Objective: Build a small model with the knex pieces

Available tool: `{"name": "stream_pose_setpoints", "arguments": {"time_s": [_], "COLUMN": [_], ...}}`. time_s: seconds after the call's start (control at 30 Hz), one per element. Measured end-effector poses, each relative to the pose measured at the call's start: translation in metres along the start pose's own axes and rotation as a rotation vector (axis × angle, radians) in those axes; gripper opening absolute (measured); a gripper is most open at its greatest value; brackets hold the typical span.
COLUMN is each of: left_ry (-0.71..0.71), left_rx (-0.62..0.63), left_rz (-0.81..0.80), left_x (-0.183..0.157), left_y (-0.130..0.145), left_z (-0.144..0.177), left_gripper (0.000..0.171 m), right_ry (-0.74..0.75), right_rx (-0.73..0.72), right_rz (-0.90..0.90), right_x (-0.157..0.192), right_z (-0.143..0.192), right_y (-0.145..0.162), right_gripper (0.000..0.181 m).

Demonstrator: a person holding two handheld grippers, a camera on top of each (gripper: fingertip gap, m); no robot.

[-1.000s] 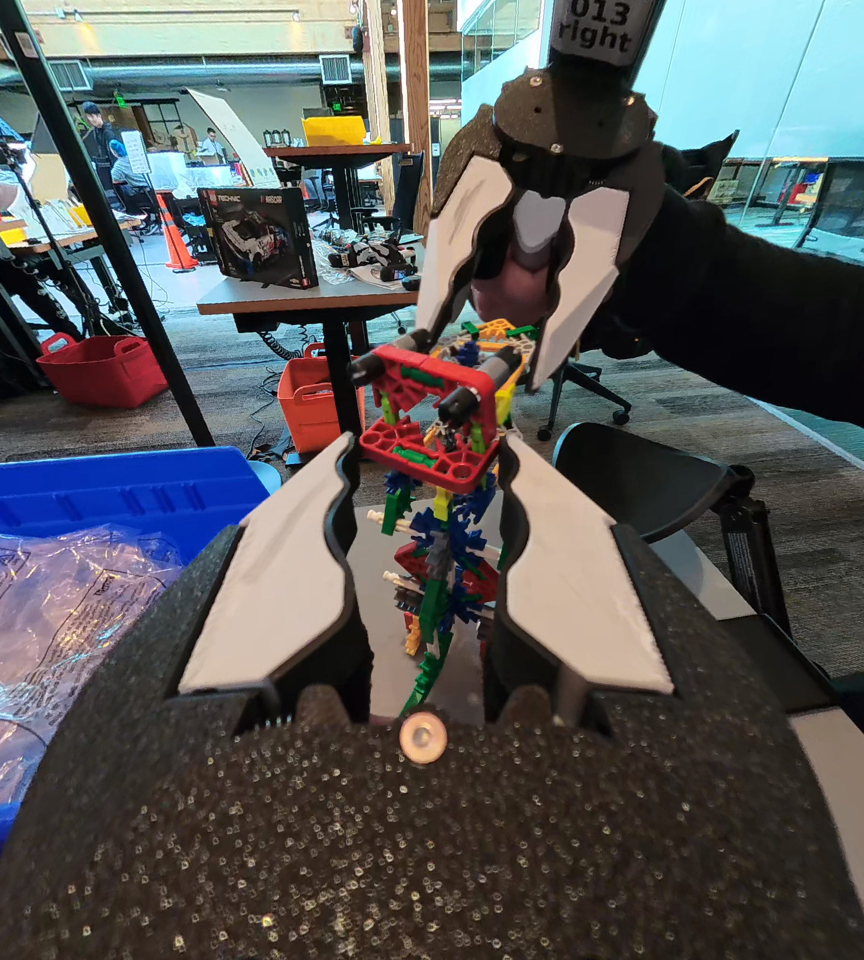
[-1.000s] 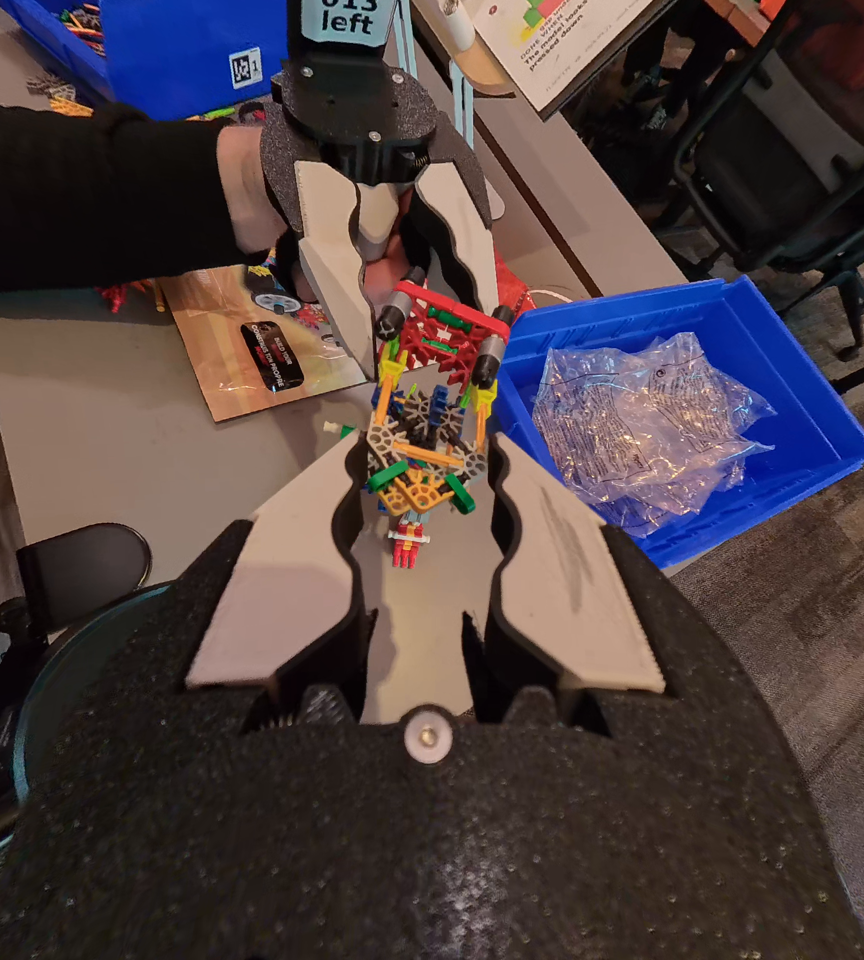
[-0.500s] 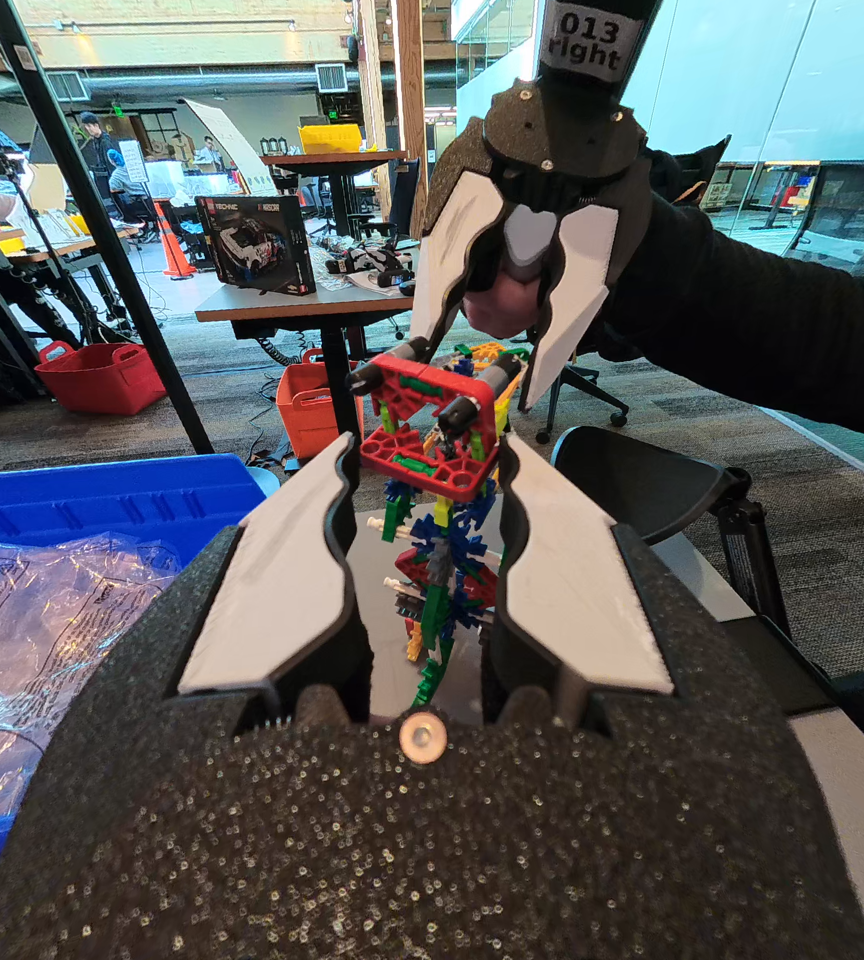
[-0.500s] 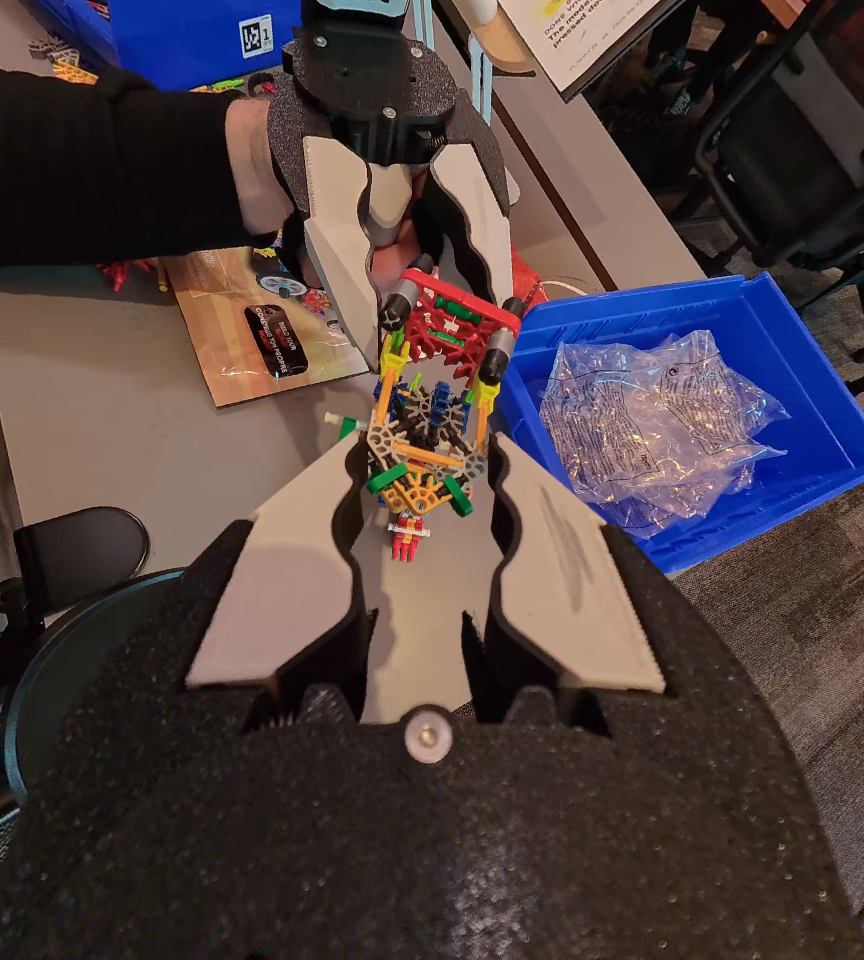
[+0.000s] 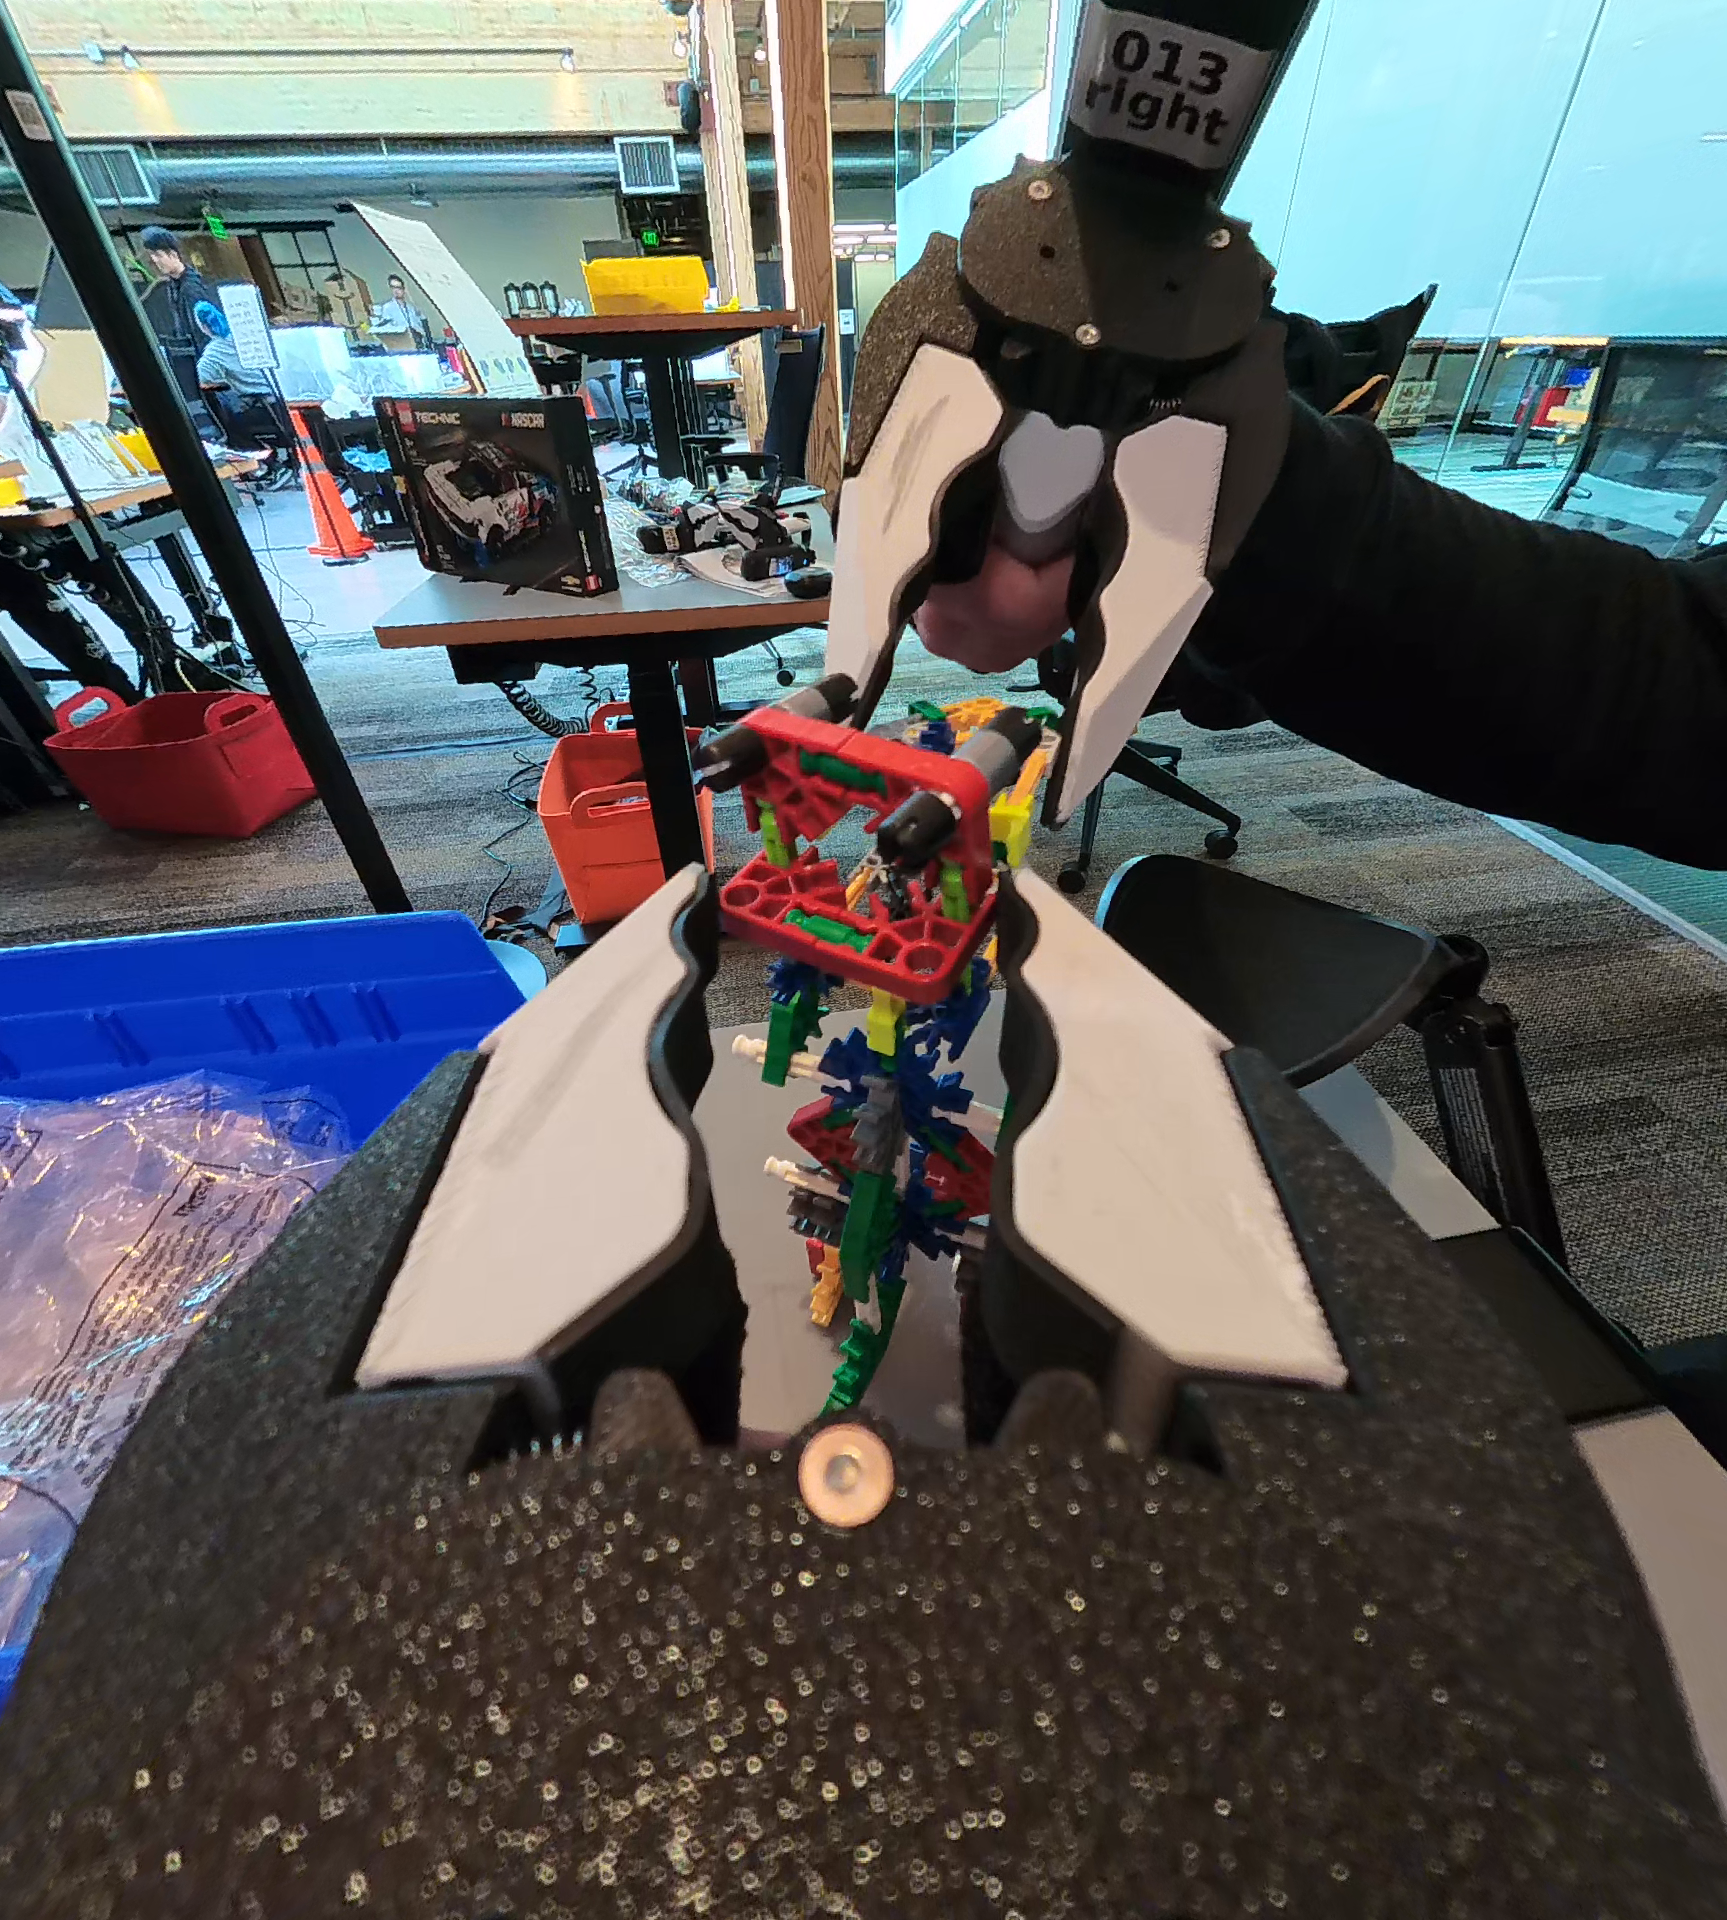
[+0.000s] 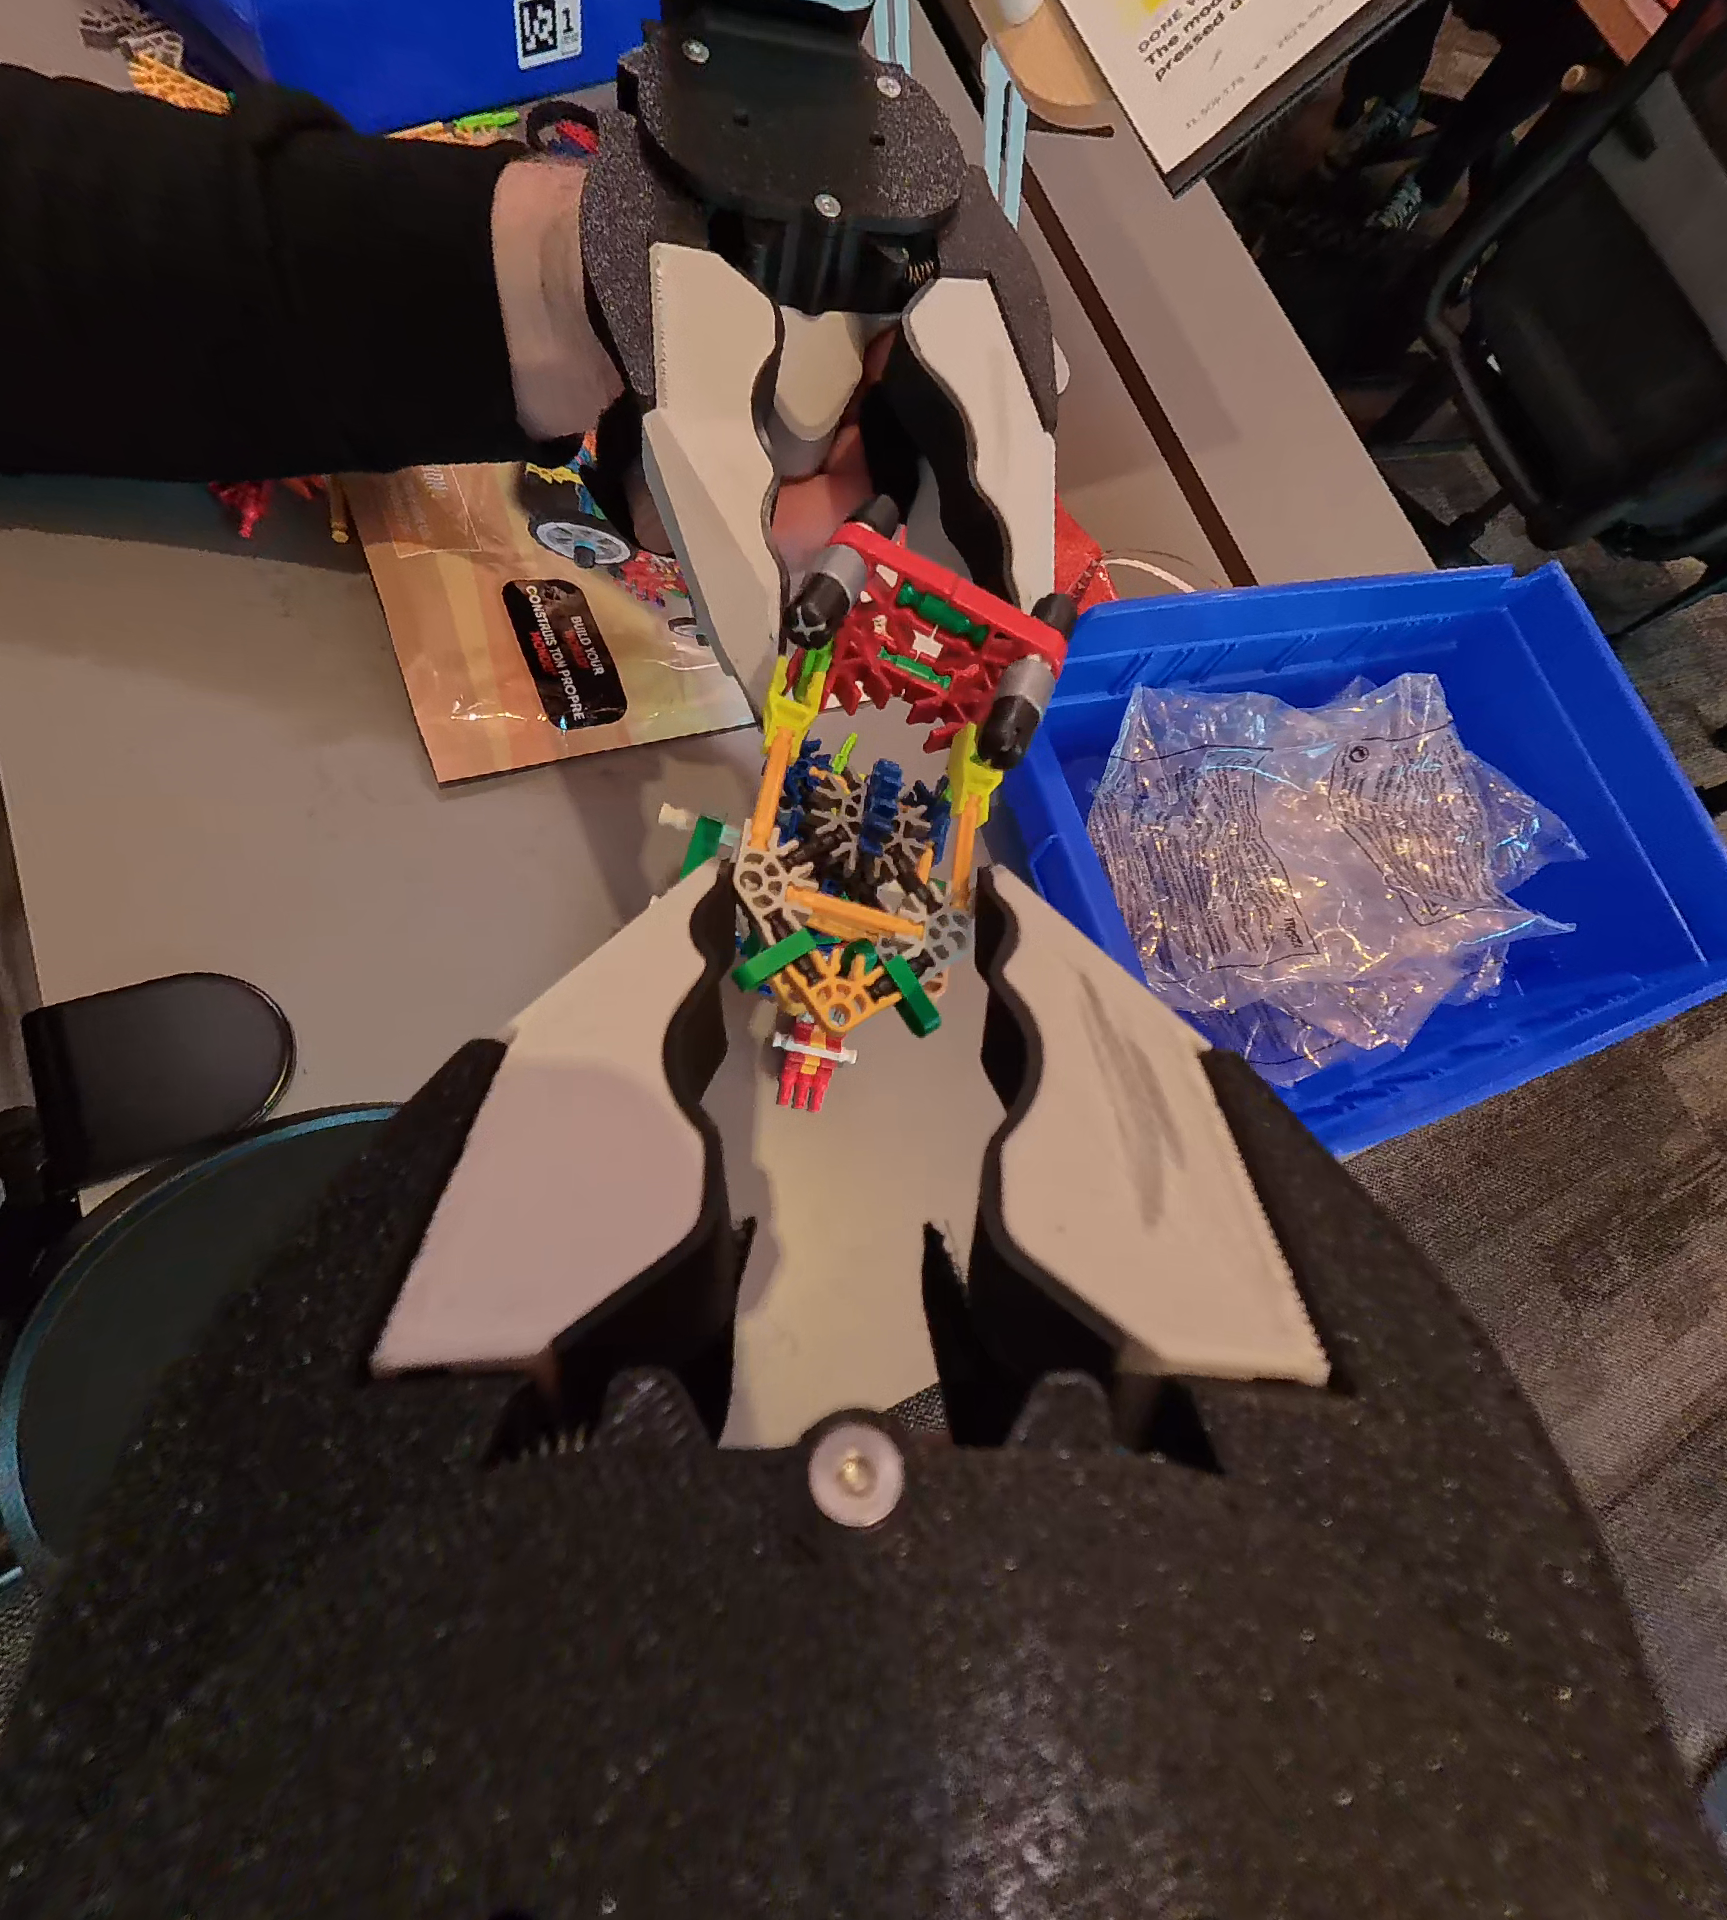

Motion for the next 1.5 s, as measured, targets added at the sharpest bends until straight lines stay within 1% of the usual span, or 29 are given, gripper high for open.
{"name": "stream_pose_setpoints", "arguments": {"time_s": [0.23, 0.47, 0.8, 1.13, 1.5], "left_ry": [-0.006, -0.008, -0.011, 0.003, -0.017], "left_rx": [0.014, 0.012, 0.021, 0.019, 0.056], "left_rz": [-0.016, -0.015, -0.024, -0.017, -0.036], "left_x": [-0.002, -0.001, -0.002, -0.003, -0.006], "left_y": [-0.001, -0.001, -0.002, -0.001, -0.003], "left_z": [0.0, -0.001, -0.001, -0.003, -0.003], "left_gripper": [0.05, 0.05, 0.05, 0.049, 0.049], "right_ry": [0.012, -0.005, -0.026, -0.04, -0.046], "right_rx": [0.058, 0.061, 0.108, 0.109, 0.097], "right_rz": [0.039, 0.036, 0.047, 0.072, 0.083], "right_x": [0.0, -0.002, -0.005, -0.008, -0.006], "right_z": [0.002, 0.002, 0.001, -0.002, -0.007], "right_y": [-0.004, -0.005, -0.008, -0.011, -0.007], "right_gripper": [0.043, 0.043, 0.042, 0.042, 0.043]}}
Point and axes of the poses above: each gripper's, where its closed fingertips meet, z back along the fingers, y out of its underside, x = y × z across the jaws, the point moved 9 cm from there along z, back along the fingers, and after that the axes turned 10 degrees about z, right-handed, at the moved point
